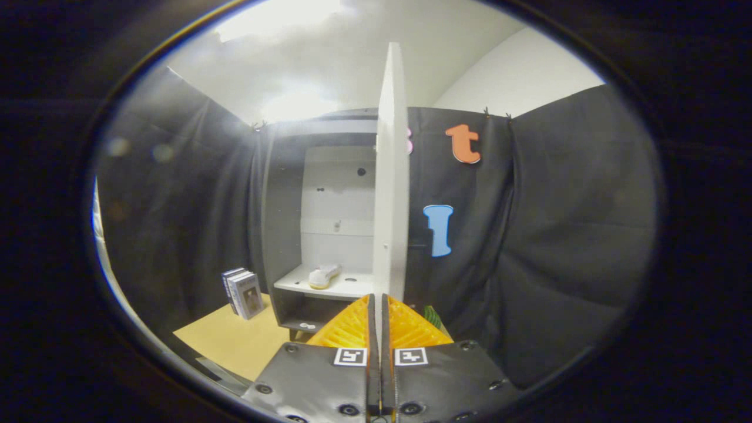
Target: Open the shoe cabinet door, grab the shoes and put them into the shoe cabinet, then close the shoe cabinet door.
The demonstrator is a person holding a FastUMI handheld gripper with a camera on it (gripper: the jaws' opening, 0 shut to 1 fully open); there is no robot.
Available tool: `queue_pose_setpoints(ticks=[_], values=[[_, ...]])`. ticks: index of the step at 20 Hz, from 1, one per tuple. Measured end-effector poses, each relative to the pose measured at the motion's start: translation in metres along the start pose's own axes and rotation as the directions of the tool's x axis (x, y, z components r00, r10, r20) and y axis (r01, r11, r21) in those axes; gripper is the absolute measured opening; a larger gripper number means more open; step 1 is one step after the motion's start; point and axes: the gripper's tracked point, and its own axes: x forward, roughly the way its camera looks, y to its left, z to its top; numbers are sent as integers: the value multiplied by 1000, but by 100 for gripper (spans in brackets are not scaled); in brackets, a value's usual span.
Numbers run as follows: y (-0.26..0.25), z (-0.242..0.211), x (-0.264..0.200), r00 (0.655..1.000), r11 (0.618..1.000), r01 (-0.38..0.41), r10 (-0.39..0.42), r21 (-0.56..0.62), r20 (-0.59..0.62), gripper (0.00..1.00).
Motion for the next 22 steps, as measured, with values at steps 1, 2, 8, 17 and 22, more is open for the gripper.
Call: queue_pose_setpoints(ticks=[1, 2, 8, 17, 22], values=[[13, 0, 8, 1000, 1000, -8, 8, -8, 2, 4], [23, -2, 16, 1000, 1000, -6, 6, -16, -2, 5], [87, -24, 93, 1000, 1000, -4, 4, 9, -31, 48], [131, -142, 154, 992, 998, 59, -57, 17, -115, 97], [152, -243, 149, 974, 999, 37, -33, 14, -223, 97]])
